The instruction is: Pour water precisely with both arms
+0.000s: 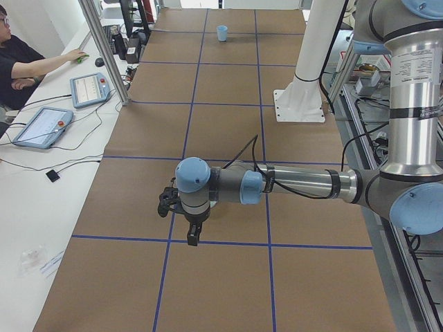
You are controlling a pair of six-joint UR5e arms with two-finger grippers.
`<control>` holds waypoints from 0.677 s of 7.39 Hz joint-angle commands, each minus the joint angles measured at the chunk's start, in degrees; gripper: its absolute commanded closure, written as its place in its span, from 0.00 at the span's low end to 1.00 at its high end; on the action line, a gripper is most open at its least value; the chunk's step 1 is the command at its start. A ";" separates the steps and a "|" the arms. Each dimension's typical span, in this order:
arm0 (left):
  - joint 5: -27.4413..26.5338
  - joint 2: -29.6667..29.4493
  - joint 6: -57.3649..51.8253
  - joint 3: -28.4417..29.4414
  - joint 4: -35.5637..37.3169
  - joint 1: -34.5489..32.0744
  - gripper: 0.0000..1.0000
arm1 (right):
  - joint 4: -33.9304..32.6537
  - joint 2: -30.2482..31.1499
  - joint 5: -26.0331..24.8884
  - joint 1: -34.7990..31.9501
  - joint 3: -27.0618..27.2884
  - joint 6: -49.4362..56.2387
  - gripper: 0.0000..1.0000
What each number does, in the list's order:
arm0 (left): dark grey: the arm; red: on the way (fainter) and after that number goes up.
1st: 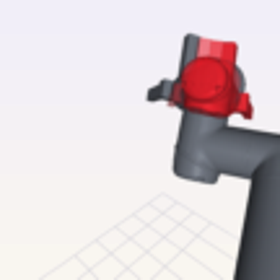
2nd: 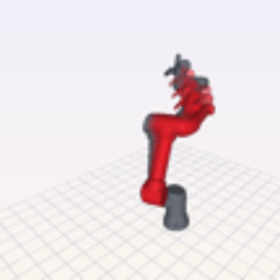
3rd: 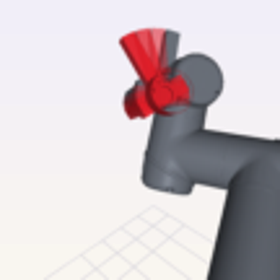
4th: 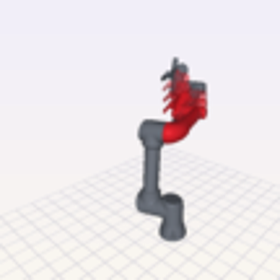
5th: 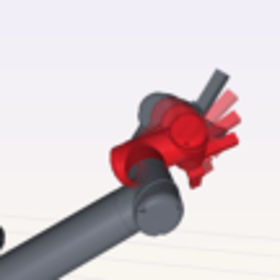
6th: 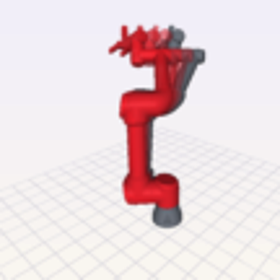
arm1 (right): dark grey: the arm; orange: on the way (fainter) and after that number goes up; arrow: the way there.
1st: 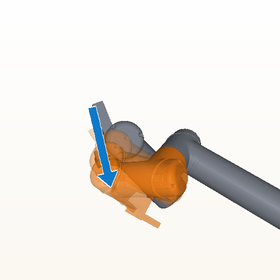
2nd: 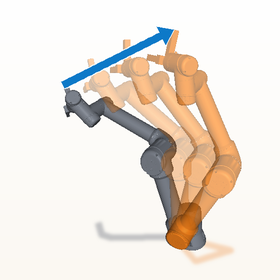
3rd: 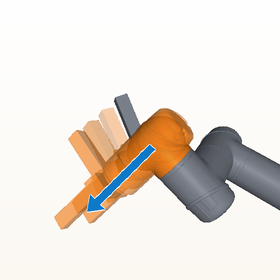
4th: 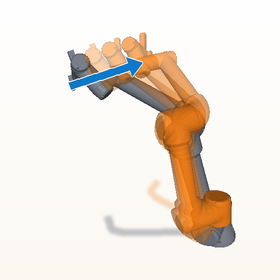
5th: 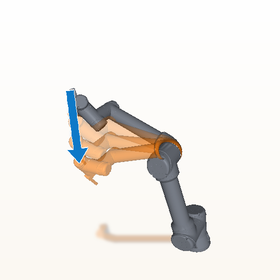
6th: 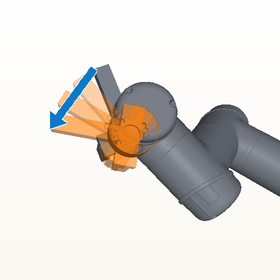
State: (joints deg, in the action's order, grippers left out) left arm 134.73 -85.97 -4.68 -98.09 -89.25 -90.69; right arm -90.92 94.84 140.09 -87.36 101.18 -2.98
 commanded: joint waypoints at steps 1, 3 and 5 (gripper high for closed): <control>0.00 -0.69 4.92 0.10 -0.31 0.08 0.00 | -0.04 0.09 0.45 -0.26 -0.36 0.17 0.00; 0.00 -0.86 5.03 0.01 -0.32 0.08 0.00 | 0.22 0.17 0.62 -1.31 -1.67 0.96 0.00; -0.09 -1.13 5.03 0.27 -0.23 0.08 0.00 | 0.39 0.17 0.27 -2.19 -2.83 0.44 0.00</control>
State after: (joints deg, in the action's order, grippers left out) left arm 134.68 -86.99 0.29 -97.94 -89.51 -90.62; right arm -90.62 95.01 140.47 -89.00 98.93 -2.19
